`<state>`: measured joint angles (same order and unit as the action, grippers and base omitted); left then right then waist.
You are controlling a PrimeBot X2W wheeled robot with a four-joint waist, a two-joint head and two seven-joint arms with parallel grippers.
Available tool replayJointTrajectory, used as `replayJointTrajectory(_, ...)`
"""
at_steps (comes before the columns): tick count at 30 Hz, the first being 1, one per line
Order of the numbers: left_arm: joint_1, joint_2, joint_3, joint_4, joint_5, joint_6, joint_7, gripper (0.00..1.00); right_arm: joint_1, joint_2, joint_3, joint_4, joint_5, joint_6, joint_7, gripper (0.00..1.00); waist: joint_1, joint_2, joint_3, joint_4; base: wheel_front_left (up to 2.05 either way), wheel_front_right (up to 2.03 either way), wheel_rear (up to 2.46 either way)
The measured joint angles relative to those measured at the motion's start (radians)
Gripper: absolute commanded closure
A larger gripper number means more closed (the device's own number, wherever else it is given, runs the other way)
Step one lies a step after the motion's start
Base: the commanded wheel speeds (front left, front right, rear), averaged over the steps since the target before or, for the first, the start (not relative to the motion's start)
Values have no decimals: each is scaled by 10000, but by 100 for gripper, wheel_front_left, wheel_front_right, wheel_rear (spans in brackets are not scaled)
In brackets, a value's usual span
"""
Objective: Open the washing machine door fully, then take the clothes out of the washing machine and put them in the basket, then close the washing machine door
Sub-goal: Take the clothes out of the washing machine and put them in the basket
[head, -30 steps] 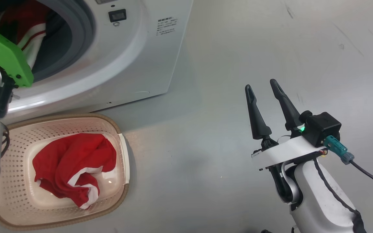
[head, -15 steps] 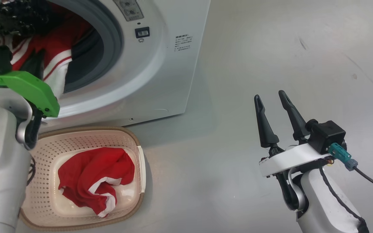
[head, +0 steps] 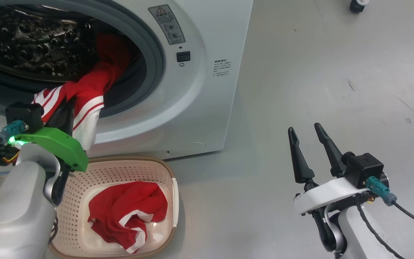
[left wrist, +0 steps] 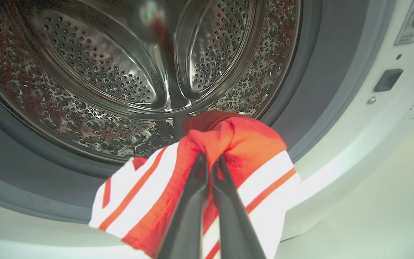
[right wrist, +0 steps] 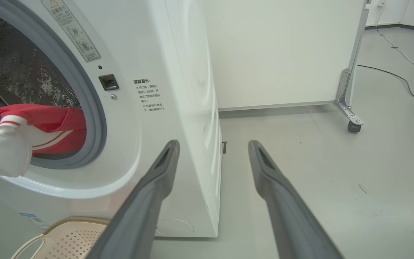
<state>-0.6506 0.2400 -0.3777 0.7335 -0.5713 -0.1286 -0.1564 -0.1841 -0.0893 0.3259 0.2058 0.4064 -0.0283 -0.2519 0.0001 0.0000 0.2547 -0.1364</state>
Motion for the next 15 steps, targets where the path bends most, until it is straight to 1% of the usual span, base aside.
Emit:
replayJointTrajectory(5, 469, -8, -102, -138, 8, 0, -541, 100, 180, -13, 23, 36, -2, 6, 0, 0, 0, 0, -403, 206, 0, 0, 0)
replayJointTrajectory(10, 1160, -36, -105, -291, 42, 0, -734, 100, 494, -21, 31, 52, 0, 6, 0, 0, 0, 0, -845, 386, 0, 0, 0)
replayJointTrajectory(15, 1474, -73, -136, -604, 130, 0, -802, 100, 727, -67, -21, 17, 2, 0, 0, 0, 0, 0, -1076, 560, 0, 0, 0)
